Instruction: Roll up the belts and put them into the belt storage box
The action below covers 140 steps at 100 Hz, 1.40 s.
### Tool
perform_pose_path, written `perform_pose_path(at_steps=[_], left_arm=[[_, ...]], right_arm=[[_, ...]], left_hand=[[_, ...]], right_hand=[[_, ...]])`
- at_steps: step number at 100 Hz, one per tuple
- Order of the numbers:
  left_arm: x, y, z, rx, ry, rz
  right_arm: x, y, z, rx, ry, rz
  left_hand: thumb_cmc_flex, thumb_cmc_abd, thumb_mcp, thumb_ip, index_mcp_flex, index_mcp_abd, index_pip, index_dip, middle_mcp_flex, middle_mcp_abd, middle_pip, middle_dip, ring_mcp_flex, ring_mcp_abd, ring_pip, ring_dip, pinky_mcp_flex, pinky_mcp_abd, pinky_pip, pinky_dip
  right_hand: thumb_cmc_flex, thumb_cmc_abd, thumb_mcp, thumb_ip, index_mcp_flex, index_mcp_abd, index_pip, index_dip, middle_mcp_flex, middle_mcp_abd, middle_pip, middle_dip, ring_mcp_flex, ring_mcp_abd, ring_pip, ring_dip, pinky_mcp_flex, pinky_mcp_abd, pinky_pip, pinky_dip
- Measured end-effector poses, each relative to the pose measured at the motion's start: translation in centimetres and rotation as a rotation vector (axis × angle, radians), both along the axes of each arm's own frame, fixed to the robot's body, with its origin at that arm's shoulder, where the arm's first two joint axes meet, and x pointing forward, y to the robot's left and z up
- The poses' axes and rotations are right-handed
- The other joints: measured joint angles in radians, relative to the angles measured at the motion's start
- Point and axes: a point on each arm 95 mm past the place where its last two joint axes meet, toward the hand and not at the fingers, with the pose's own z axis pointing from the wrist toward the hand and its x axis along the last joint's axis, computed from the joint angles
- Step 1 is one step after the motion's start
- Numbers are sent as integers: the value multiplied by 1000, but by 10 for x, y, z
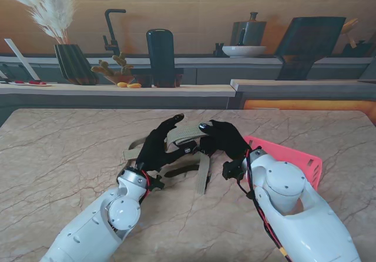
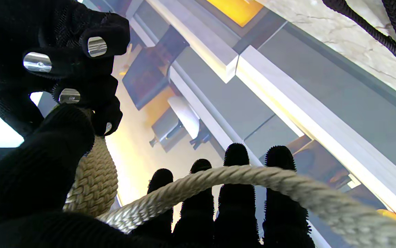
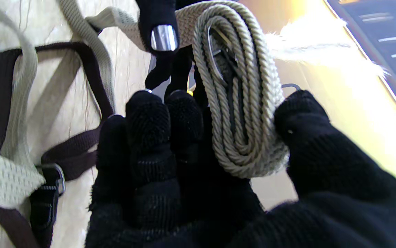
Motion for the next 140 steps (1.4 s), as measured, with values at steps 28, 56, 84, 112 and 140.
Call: perform_pose_path(at_steps=[28, 56, 84, 112, 140], left_arm=[[-2, -1, 0, -17, -3, -14], [-2, 1, -1, -27, 4, -5], [-2, 1, -3, -39, 5, 4], [-1, 3, -4, -60, 31, 10], [-6, 6, -9, -85, 56, 17]], right_arm=[[12, 15, -22, 118, 159, 68], [21, 32, -37, 162, 240, 141], [29, 51, -53, 166, 332, 209], [34, 60, -58, 163, 365, 254], [39, 61, -58, -133, 267, 224]], left_hand=[[-40, 0, -1, 0, 0, -25, -37, -2, -13, 0, -1, -1, -16, -2, -8, -9, -1, -10, -13, -4], [-8, 101, -89, 0, 0, -152, -51, 11, -21, 0, -1, -1, -21, -6, -10, -9, -9, -14, -14, -6], [-8, 113, -116, 1, 0, -165, -51, 22, -21, -1, -1, -11, -21, -17, -10, -11, -9, -26, -14, -6], [266, 326, -582, 3, -21, -177, 120, 103, -5, -34, 5, -13, -21, -24, 2, -14, -22, -51, -14, -27], [458, 311, -663, 3, 120, -111, 440, 236, 171, -110, 50, -13, -6, -47, 17, -14, -28, -48, -13, -21]], right_hand=[[0, 0, 0, 1, 0, 0, 0, 0, -10, 0, 0, 13, -28, -1, 20, 27, -9, -1, 0, 7], [0, 1, -2, 1, 3, 0, 0, 1, -75, 5, 21, 66, -88, -10, 71, 91, -41, -25, -8, 46], [-1, 2, -12, 1, 15, 0, 0, 0, -127, 9, 26, 91, -130, -18, 72, 107, -65, -39, -18, 60], [-4, 23, -26, 0, 16, 0, -24, -14, -136, 14, 28, 103, -139, -19, 83, 117, -76, -40, -20, 71], [-99, 43, -123, -22, 31, -123, -36, -107, -150, 31, 12, 76, -148, -8, 67, 96, -86, -38, -20, 71]])
